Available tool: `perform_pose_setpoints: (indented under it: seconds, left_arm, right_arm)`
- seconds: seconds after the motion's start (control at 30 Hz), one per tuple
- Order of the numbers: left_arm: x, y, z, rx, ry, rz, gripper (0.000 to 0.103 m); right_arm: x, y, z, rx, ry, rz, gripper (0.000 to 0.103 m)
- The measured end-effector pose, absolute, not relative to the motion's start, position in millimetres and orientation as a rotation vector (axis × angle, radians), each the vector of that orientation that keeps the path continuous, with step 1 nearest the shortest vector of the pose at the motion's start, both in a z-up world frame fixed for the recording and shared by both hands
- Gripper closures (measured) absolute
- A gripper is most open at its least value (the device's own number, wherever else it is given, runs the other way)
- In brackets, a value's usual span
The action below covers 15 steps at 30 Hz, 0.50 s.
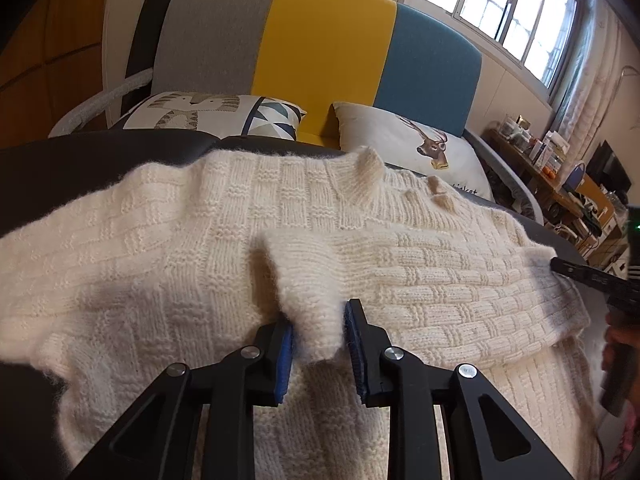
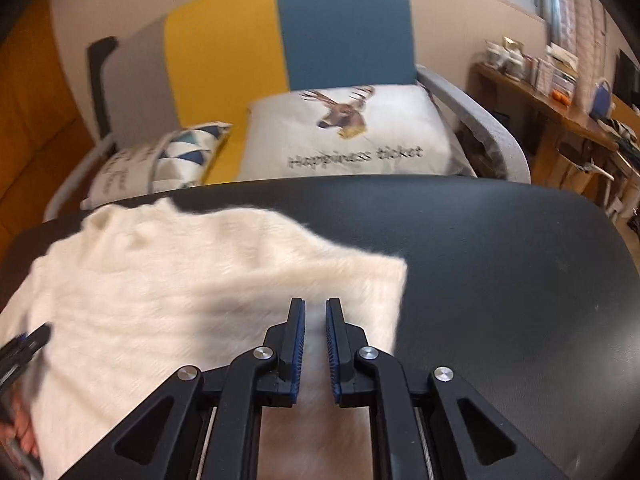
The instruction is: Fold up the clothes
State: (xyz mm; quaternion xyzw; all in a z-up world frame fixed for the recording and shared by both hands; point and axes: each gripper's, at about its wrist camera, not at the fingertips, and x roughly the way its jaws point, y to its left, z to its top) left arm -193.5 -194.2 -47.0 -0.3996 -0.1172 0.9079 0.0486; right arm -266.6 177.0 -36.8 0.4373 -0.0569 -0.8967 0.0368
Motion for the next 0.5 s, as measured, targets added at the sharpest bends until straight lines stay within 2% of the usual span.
perform_pose_setpoints:
  seconds: [0.13,0.33,0.5]
  left_arm:
    - [-194.7,-201.0,-48.8,-1.204,-0.425,2.739,0.078]
    - [-194.8,-203.3,-49.2,-1.198,-0.446,2.730,0.077]
    - [-195.3,-213.7,-49.6,-1.186,-0.553,2.684,0.077]
  right_arm:
    - [-282.0,198.7,-53.1,1.384,-0.295,-2.780,0.096]
    - [-269.7,193.9,-48.0,1.337,-0.315,-2.817,0.096]
    - [-242.2,177.8,-31.6,1.296,-0.376,-2.760,0.087]
